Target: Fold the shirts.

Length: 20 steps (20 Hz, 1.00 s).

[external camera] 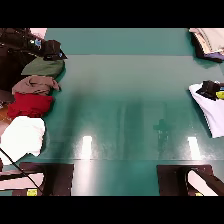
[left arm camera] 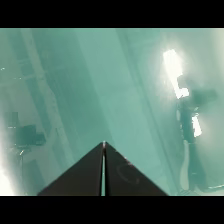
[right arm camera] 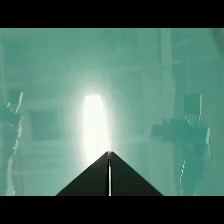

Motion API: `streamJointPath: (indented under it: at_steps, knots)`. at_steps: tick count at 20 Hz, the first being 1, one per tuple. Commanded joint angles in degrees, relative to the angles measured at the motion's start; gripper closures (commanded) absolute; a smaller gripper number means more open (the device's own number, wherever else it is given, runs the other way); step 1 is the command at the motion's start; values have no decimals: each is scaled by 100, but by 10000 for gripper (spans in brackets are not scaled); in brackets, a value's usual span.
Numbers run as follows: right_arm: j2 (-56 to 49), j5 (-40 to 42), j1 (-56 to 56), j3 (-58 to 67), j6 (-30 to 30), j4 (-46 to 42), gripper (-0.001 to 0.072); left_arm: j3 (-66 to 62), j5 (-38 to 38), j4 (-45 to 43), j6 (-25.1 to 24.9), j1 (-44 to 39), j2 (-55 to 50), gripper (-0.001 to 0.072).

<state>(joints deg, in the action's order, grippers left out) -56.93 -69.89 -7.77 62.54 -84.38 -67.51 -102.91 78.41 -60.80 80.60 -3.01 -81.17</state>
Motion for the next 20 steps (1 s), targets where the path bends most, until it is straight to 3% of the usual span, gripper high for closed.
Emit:
streamJointPath:
  at_steps: [1,14,17,18,19,20]
  knots:
    - [4,92,9,2,0,7,694,0,0,-2,0,0,-2,673]
    - [4,101,9,2,0,4,694,0,-4,4,2,0,-2,673]
    - [4,105,9,2,0,4,694,0,-448,-61,-107,0,-2,672]
    - [4,127,9,2,-2,4,694,0,-710,-254,-376,0,-13,604]
    - [4,144,9,2,-2,7,694,0,-994,-651,-446,0,-48,292]
    - [4,140,9,2,-4,7,694,0,-1294,-1220,-293,2,-140,111]
